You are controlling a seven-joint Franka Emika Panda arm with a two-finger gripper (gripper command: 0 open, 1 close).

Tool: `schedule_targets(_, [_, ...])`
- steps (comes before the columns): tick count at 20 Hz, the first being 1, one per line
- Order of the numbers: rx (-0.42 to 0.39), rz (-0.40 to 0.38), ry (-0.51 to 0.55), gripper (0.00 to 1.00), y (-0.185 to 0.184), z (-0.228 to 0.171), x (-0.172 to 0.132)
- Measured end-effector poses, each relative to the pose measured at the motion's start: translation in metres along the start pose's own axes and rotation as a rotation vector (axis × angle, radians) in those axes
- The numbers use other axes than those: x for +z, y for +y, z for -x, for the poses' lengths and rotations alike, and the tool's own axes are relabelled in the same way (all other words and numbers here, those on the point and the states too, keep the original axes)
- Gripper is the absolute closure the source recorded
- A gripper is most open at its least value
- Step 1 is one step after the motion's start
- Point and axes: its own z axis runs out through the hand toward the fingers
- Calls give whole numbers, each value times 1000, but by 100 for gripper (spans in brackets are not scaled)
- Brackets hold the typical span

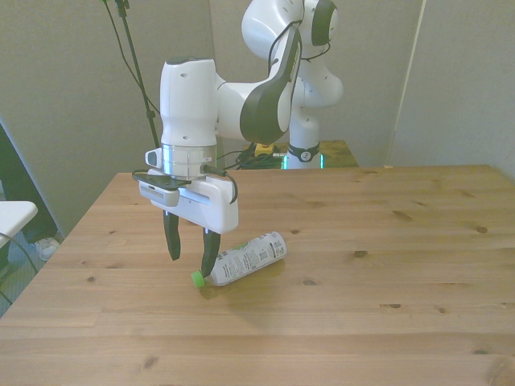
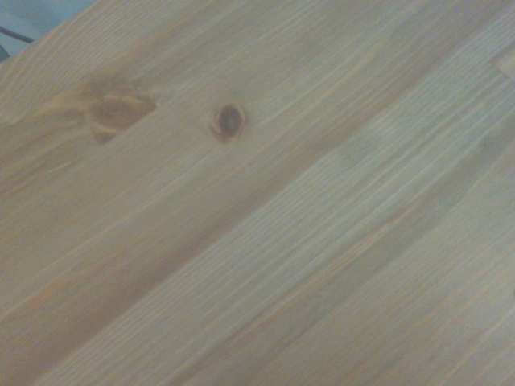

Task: Stand the water bottle

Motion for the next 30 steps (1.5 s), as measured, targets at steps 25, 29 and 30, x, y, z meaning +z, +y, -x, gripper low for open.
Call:
schedule_targets(25, [-5, 37, -14, 100, 4, 18, 50])
schedule_targets(29, [-5, 39, -14, 100, 5, 18, 51])
schedule_targets(30, [-5, 39, -15, 100, 5, 18, 51])
